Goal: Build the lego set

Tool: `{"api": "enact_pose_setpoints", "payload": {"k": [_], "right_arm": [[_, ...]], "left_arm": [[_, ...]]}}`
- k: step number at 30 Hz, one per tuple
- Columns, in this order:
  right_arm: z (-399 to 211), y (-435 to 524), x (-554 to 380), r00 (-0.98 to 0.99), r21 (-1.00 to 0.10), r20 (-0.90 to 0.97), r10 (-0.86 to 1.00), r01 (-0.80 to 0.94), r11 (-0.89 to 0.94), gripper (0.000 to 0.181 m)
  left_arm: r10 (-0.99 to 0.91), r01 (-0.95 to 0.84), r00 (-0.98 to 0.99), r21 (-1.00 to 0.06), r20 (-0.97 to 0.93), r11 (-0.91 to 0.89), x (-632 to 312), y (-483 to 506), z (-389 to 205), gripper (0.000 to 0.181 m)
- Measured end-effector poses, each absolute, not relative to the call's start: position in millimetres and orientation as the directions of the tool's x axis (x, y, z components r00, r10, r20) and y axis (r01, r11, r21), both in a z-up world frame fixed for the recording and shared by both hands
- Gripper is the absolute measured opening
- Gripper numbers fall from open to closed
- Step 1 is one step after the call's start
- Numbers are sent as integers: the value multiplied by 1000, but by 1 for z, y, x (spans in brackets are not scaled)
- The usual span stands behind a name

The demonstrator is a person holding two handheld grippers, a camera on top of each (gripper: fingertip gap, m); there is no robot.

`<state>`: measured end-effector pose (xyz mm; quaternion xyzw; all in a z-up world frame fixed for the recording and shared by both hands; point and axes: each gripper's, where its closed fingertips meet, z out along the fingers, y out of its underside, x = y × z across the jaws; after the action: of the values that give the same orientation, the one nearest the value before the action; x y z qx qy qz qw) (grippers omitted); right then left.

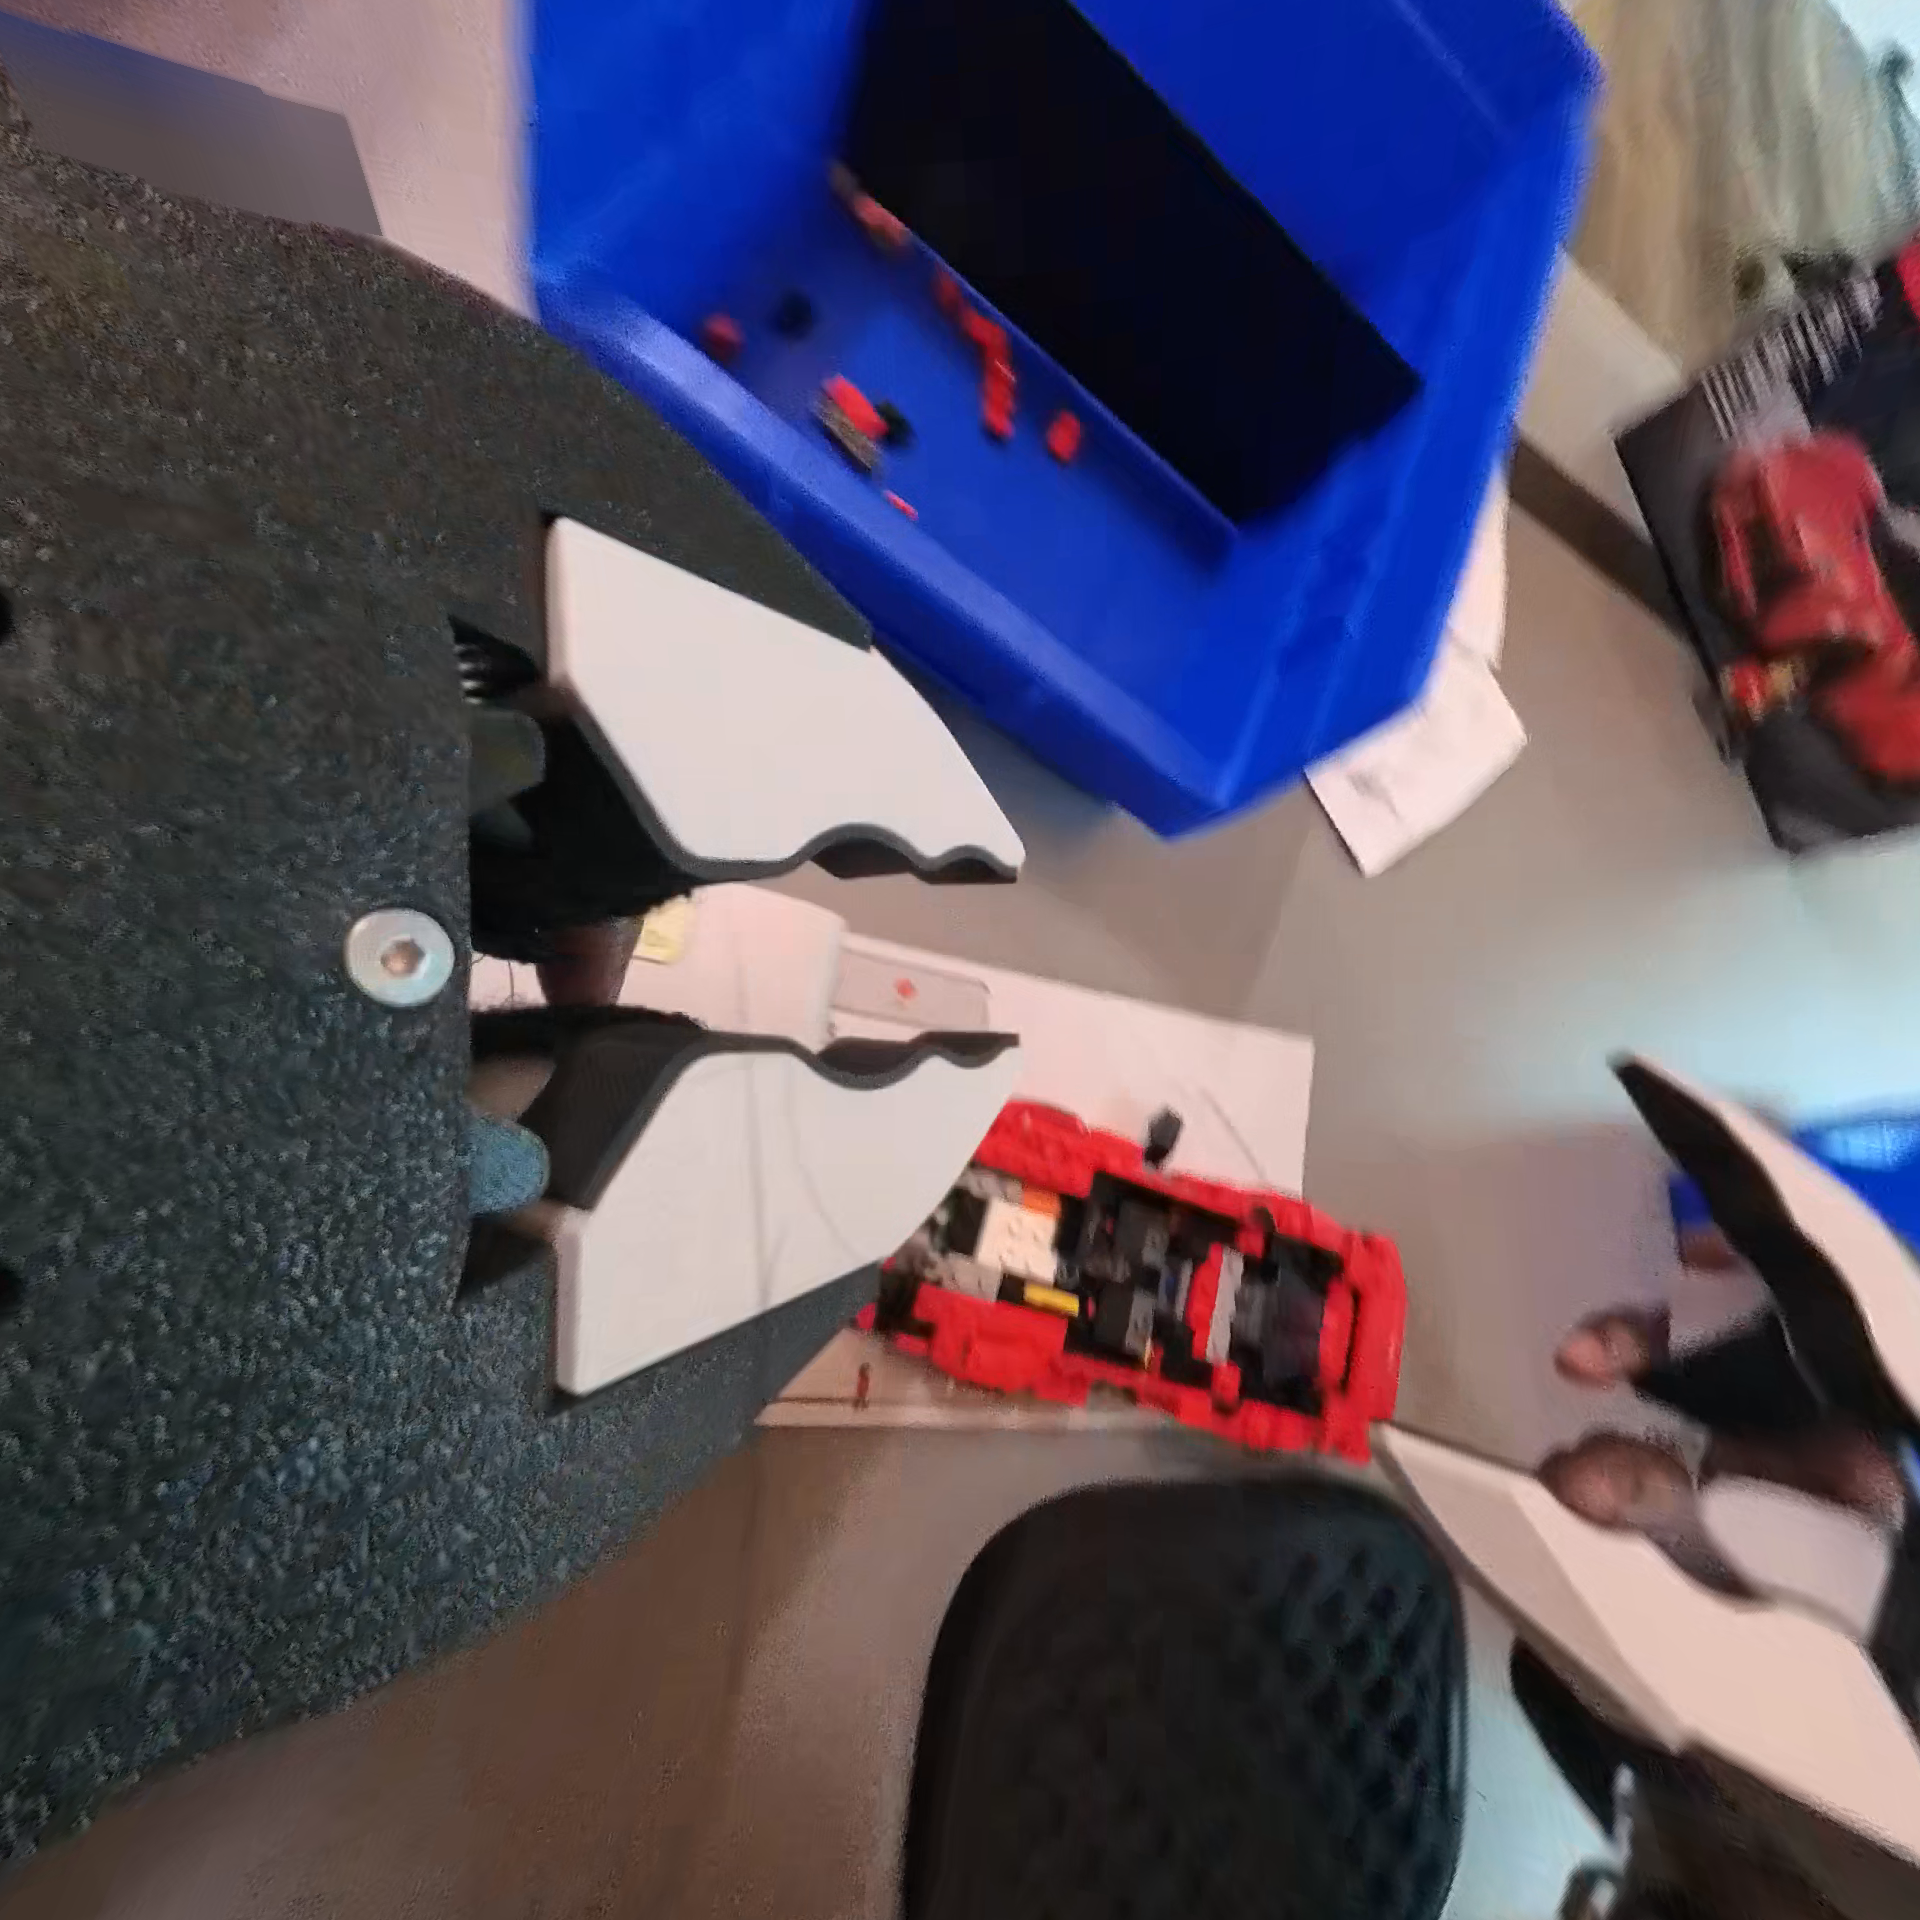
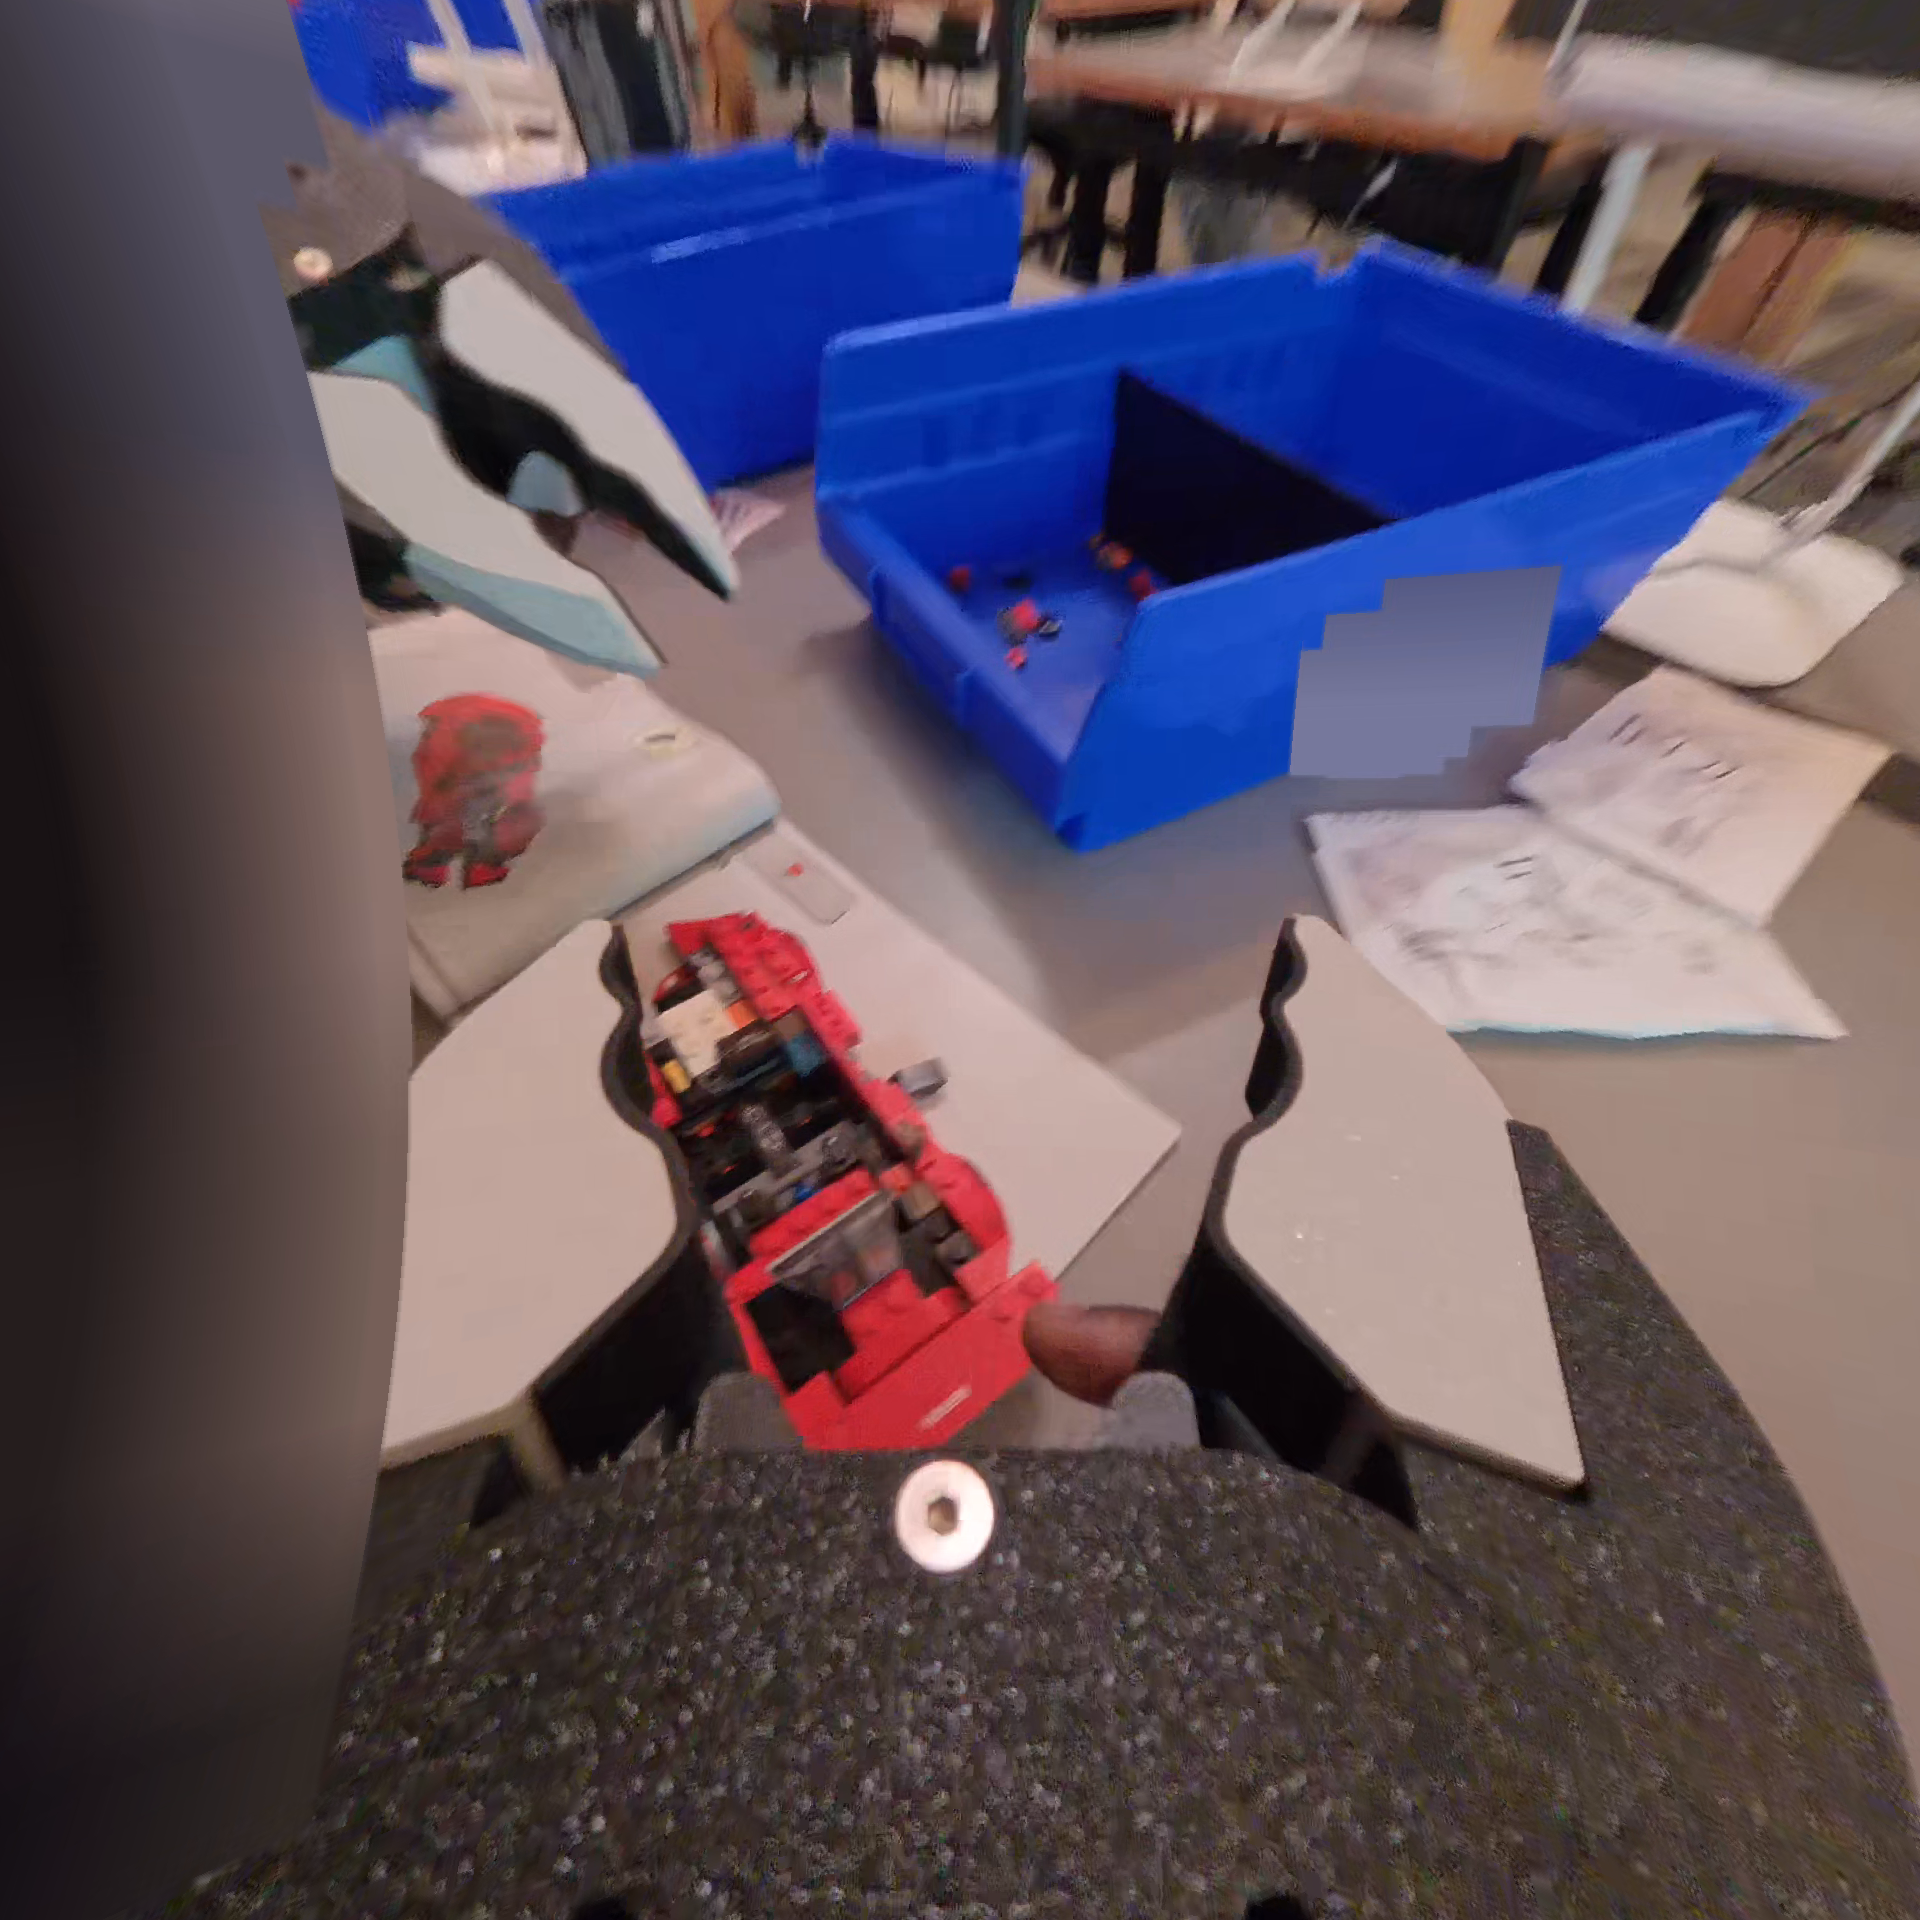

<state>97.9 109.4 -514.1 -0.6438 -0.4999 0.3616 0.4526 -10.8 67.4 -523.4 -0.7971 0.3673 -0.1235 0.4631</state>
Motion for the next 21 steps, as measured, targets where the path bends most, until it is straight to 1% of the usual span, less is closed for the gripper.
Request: {"api": "enact_pose_setpoints", "payload": {"k": [2, 4, 7, 10, 12, 16, 18, 21], "right_arm": [[-506, 119, 99, 247, -968, -26, 969, 237, -86, 114], [-498, 126, 100, 249, -981, -47, 967, 171, -91, 118], [-493, 137, 106, 285, -990, -22, 958, 125, -60, 124], [-490, 143, 113, 301, -994, -15, 953, 98, -47, 127], [-487, 146, 117, 305, -997, -42, 951, 56, -62, 128], [-479, 147, 124, 297, -998, -63, 953, -28, -57, 112], [-479, 147, 127, 305, -999, -29, 952, -36, -19, 97], [-481, 147, 127, 318, -1000, 24, 948, -6, 28, 79]], "left_arm": [[-572, -436, 803, -817, -165, -377, -39, 64, -522, 34], [-471, -426, 859, -791, -202, -439, -64, 52, -526, 41], [-302, -343, 930, -784, -209, -517, -100, 33, -530, 51], [-189, -267, 963, -792, -194, -548, -123, 13, -533, 57], [-150, -232, 972, -810, -179, -538, -130, 3, -533, 66], [-129, -189, 981, -853, -144, -486, -135, -6, -528, 85], [-132, -178, 983, -864, -130, -472, -137, -8, -528, 87], [-170, -169, 980, -885, -104, -433, -136, -6, -525, 89]]}}
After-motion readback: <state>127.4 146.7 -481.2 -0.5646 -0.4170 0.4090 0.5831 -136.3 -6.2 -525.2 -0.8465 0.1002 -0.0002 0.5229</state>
